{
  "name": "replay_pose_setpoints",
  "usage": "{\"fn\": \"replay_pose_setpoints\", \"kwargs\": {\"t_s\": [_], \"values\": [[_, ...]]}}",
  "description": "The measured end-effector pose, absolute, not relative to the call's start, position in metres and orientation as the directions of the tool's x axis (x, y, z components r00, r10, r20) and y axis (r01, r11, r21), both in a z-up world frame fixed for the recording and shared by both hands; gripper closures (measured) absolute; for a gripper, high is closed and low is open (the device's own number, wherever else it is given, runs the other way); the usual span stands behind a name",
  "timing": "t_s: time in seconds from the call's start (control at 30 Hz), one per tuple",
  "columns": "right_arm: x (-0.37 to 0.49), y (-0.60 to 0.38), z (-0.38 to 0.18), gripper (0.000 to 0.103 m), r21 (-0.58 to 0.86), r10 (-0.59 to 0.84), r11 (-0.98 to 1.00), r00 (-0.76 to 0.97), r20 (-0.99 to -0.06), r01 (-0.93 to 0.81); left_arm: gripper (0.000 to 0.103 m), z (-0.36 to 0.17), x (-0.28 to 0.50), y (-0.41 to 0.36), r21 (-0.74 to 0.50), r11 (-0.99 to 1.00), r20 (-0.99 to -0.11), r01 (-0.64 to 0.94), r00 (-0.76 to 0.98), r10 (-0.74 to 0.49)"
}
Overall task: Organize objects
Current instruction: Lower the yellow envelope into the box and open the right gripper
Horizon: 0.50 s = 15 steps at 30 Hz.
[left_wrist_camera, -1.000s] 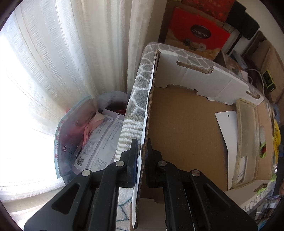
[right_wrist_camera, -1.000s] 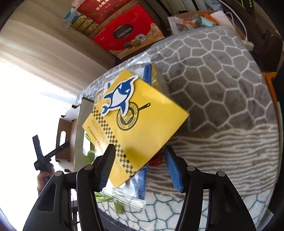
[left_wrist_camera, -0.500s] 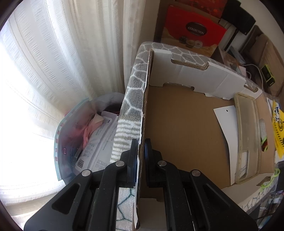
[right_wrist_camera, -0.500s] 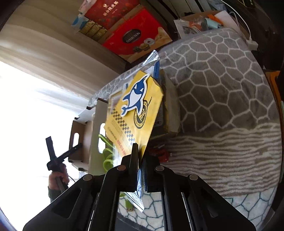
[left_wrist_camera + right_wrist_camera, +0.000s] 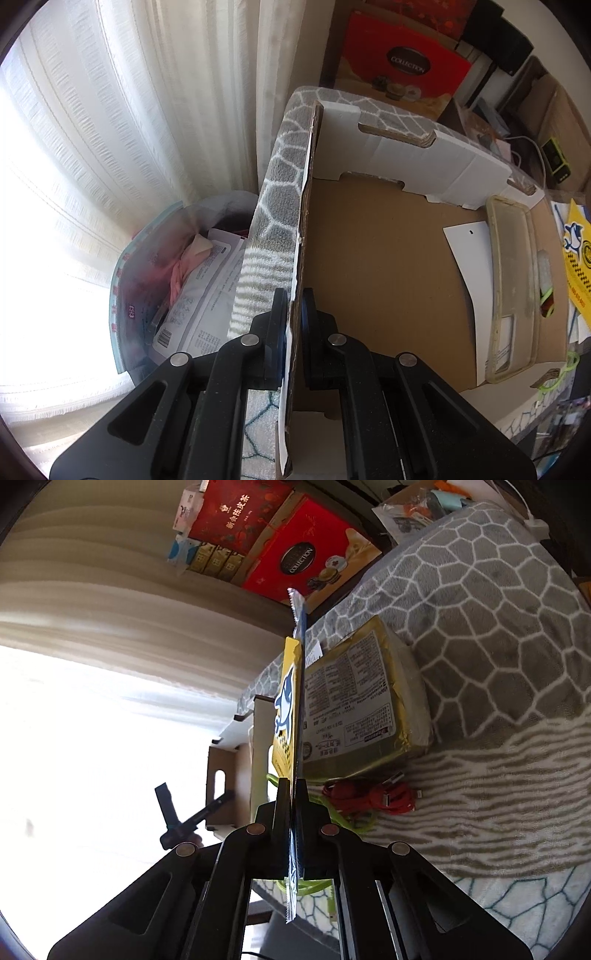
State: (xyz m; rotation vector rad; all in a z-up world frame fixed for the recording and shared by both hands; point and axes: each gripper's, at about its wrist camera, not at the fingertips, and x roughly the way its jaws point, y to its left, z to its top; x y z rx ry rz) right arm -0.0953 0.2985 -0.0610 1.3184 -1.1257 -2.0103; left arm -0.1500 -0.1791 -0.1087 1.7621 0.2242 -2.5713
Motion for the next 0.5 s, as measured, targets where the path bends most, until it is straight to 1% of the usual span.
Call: {"fn": "replay_pose_setpoints", "kwargs": {"t_s": [0.13, 0.3, 0.43, 0.5], "values": [[-0.099, 0.301, -0.051, 0.102, 0.87, -0.778, -0.492, -0.432, -0.457, -0.035, 0.097, -0.109, -0.151, -0.179, -0.113, -0.989, -0.929, 0.097, -0.362, 0.071], [-0.102, 0.292, -0.031, 0.102, 0.876, -0.789, -0.483, -0.438, -0.432, 0.005, 0.097, -0.109, -0.152, -0.179, -0.113, -0.989, -0.929, 0.096, -0.363, 0.07], [-0.104, 0.269, -0.014, 0.102, 0.872, -0.806, -0.486, -0.413, -0.423, 0.055, 0.097, -0.109, -0.152, -0.179, -0.114, -0.989, -0.929, 0.094, -0.362, 0.072], [-0.108, 0.252, -0.009, 0.102, 0.86, -0.808, -0.505, -0.388, -0.443, 0.07, 0.097, -0.109, -0.152, -0.179, -0.114, -0.989, -0.929, 0.094, -0.362, 0.073]]}}
